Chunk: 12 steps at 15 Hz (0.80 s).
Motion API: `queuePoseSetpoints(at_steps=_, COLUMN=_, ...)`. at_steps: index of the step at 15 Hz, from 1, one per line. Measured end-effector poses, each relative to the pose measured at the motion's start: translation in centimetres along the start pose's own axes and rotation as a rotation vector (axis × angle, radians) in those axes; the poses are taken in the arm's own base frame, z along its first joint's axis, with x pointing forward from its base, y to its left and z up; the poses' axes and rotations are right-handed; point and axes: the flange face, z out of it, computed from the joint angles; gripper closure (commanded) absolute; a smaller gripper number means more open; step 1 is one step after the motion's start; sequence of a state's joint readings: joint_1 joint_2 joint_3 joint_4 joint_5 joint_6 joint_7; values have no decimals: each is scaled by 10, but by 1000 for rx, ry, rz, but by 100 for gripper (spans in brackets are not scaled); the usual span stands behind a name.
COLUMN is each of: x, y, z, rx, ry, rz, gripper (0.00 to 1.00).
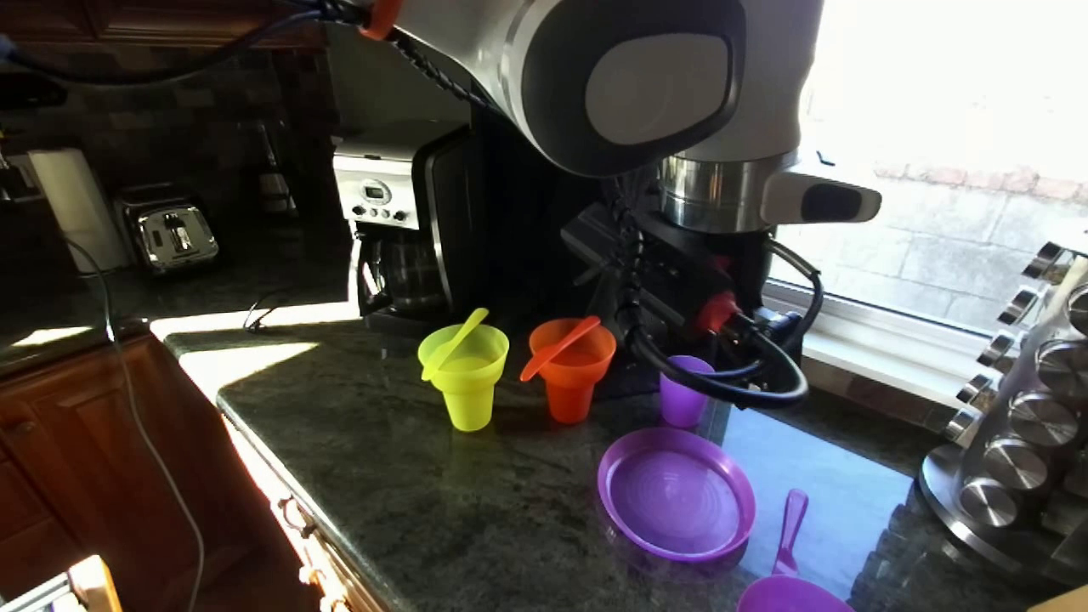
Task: Remove the purple knife from the purple bowl then remove the bowl from the top of the cup and place them on the right side of the counter, move the purple cup backwards.
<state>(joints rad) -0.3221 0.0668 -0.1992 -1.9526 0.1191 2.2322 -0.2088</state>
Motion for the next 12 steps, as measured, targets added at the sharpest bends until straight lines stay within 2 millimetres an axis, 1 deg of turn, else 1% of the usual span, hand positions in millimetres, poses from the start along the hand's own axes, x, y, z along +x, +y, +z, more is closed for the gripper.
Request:
queuePoseSetpoints(at_steps=7, x=-22, y=12, z=-4, rx=-16, ry=64, rz=48, gripper=0)
queuePoseSetpoints(at_steps=12, x=-25, y=12, z=-5, rx=-13, ry=64, rz=52, gripper=0)
